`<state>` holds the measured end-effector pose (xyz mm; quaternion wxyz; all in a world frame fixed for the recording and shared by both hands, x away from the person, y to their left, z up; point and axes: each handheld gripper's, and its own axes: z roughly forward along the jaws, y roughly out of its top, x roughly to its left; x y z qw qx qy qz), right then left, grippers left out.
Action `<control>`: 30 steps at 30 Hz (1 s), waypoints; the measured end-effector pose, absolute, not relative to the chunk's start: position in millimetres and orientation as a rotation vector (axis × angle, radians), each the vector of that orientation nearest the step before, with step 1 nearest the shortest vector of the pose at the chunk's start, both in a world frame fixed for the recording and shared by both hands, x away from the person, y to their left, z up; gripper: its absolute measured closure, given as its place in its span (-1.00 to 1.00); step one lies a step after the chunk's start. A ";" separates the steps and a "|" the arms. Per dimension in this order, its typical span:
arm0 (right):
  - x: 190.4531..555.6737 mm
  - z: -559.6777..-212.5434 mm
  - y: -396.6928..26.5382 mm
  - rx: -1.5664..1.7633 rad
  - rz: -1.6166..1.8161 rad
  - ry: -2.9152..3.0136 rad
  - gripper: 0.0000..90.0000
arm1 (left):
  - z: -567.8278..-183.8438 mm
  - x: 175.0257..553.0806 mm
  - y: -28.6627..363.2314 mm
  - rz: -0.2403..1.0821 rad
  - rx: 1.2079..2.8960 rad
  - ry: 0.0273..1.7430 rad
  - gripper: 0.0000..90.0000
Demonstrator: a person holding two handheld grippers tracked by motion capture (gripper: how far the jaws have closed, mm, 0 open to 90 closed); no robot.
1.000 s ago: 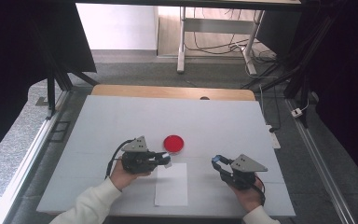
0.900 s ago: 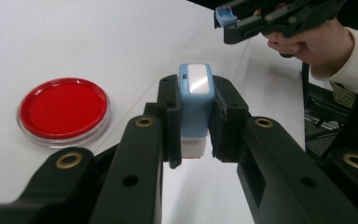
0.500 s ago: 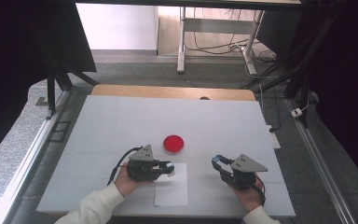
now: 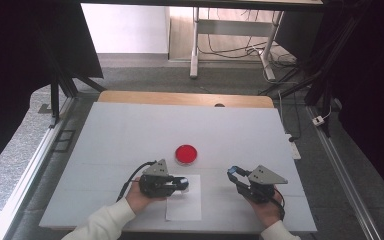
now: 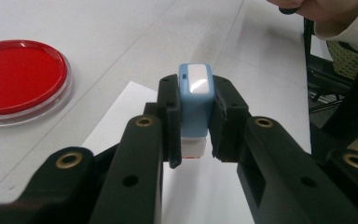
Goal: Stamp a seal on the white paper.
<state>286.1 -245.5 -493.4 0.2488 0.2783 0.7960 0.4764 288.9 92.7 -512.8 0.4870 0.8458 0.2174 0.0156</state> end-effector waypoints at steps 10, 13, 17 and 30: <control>286.0 -493.5 -245.1 0.756 1.296 2.171 0.47 | -518.7 289.6 90.1 0.035 2.076 0.535 0.68; 285.8 -493.6 -244.9 0.756 1.295 2.172 0.47 | -520.1 289.9 89.2 0.038 2.082 0.535 0.68; 285.9 -493.6 -245.1 0.758 1.295 2.172 0.47 | -520.8 290.1 89.4 0.041 2.086 0.537 0.68; 285.8 -493.7 -244.9 0.756 1.294 2.172 0.47 | -524.4 290.5 87.3 0.045 2.108 0.538 0.68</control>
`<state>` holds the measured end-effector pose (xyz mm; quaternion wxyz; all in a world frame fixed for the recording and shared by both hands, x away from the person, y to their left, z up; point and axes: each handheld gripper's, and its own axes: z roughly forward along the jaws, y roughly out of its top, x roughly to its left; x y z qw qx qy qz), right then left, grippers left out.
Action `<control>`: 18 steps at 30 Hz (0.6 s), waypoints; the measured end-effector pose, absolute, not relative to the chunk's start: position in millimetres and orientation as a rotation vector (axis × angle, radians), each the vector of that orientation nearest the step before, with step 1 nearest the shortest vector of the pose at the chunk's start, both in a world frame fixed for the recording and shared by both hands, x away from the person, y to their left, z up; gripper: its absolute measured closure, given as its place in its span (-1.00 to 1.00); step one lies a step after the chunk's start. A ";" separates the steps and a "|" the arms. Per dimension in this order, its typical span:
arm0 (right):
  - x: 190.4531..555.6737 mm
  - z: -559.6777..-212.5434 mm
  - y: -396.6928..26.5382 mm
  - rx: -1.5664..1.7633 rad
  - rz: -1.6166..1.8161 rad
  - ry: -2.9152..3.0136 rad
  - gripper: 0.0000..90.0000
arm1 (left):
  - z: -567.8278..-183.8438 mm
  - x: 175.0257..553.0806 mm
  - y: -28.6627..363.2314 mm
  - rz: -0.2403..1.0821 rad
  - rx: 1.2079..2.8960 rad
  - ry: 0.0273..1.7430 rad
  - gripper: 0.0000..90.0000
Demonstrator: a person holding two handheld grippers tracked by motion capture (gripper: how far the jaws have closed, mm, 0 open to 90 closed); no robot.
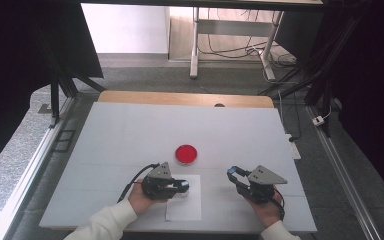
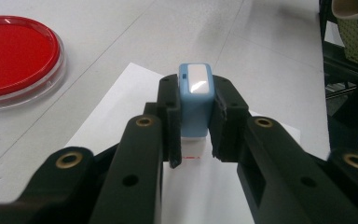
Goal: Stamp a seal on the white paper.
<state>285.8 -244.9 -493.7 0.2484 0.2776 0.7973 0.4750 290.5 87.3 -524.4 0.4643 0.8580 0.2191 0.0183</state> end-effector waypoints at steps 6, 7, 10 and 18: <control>285.9 -493.8 -244.8 0.756 1.296 2.173 0.47 | -526.9 290.3 86.7 0.051 2.114 0.539 0.68; 285.9 -493.8 -244.7 0.756 1.295 2.172 0.47 | -527.6 290.3 86.4 0.053 2.116 0.541 0.68; 285.9 -493.8 -244.8 0.756 1.296 2.172 0.47 | -528.7 290.6 86.6 0.053 2.121 0.541 0.68; 285.7 -493.6 -245.0 0.757 1.295 2.172 0.47 | -529.6 289.7 88.0 0.048 2.121 0.545 0.68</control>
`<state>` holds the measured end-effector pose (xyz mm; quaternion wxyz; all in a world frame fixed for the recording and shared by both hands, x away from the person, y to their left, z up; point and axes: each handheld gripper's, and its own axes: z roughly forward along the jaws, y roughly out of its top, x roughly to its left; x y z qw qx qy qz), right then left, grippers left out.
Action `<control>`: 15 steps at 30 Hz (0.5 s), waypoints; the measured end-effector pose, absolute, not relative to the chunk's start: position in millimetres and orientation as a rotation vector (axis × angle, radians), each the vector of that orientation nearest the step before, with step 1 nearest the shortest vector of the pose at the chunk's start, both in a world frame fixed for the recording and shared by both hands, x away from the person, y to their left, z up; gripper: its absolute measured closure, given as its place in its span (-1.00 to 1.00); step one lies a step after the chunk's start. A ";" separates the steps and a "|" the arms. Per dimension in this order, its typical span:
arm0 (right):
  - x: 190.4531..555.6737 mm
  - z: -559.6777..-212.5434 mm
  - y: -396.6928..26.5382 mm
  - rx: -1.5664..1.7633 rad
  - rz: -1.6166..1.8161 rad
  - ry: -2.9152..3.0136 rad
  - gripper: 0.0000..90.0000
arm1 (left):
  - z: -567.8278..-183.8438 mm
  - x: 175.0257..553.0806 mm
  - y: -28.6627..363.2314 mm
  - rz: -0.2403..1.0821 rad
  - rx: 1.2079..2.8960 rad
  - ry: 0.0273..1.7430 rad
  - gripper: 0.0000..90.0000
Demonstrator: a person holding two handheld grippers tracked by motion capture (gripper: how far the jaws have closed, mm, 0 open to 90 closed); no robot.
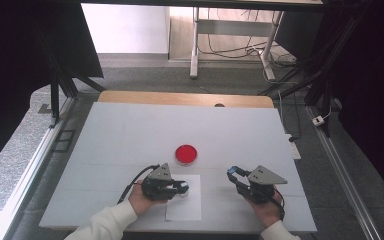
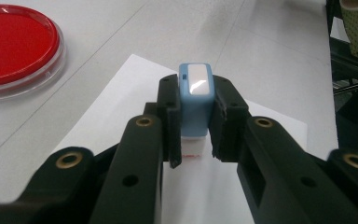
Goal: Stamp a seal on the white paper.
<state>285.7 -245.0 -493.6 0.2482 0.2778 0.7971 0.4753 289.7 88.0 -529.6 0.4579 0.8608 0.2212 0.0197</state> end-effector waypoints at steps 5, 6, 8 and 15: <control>285.5 -493.5 -245.0 0.757 1.296 2.171 0.47 | -529.2 287.8 88.5 0.061 2.137 0.537 0.68; 285.5 -493.6 -245.0 0.757 1.296 2.171 0.47 | -528.6 286.8 87.9 0.074 2.147 0.527 0.68; 285.5 -493.6 -244.9 0.755 1.295 2.172 0.47 | -528.2 285.5 86.5 0.096 2.166 0.511 0.68; 285.5 -493.5 -244.9 0.757 1.295 2.170 0.47 | -528.3 284.4 83.4 0.110 2.195 0.507 0.69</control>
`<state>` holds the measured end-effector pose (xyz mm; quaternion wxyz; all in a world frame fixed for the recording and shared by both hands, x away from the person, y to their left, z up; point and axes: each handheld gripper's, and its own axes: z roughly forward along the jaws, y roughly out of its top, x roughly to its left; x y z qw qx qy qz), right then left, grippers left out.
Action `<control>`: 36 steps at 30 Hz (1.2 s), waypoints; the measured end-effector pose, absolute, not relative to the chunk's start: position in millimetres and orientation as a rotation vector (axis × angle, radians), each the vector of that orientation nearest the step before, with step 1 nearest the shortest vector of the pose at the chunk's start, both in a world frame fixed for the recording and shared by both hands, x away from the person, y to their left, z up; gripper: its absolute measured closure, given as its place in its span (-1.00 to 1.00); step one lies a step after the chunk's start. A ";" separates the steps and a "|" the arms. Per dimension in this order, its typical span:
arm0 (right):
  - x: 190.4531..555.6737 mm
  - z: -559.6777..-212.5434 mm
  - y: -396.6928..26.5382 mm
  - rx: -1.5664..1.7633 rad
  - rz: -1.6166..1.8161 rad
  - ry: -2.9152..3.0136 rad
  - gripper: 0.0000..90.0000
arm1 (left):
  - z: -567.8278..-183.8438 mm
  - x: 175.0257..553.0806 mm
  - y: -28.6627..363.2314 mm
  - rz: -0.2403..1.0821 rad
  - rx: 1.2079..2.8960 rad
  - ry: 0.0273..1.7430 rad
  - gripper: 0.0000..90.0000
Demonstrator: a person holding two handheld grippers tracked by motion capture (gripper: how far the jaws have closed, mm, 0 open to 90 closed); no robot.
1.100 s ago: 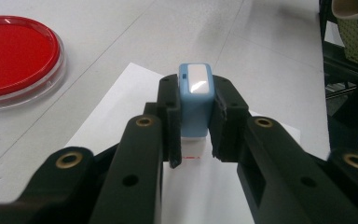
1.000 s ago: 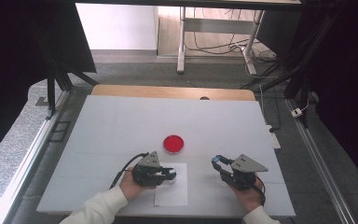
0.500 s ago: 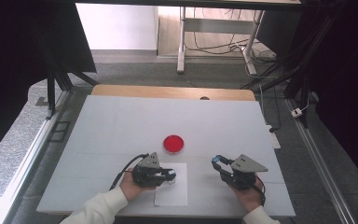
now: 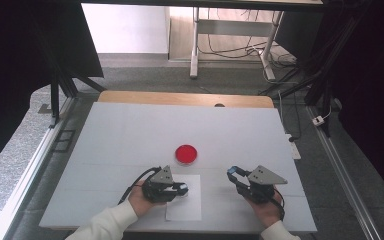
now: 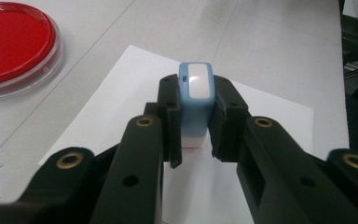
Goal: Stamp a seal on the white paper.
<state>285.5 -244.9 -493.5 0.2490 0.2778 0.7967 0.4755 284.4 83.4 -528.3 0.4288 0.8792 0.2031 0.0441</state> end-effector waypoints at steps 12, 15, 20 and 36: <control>284.9 -493.6 -244.4 0.756 1.296 2.169 0.47 | -526.9 277.6 78.1 0.176 2.231 0.497 0.69; 285.1 -493.8 -244.4 0.757 1.296 2.170 0.47 | -526.8 277.5 77.8 0.174 2.233 0.505 0.69; 284.5 -493.8 -243.8 0.754 1.296 2.170 0.47 | -527.9 277.5 78.6 0.172 2.224 0.510 0.69; 284.2 -493.6 -243.8 0.752 1.299 2.169 0.47 | -528.2 274.6 77.7 0.199 2.228 0.505 0.69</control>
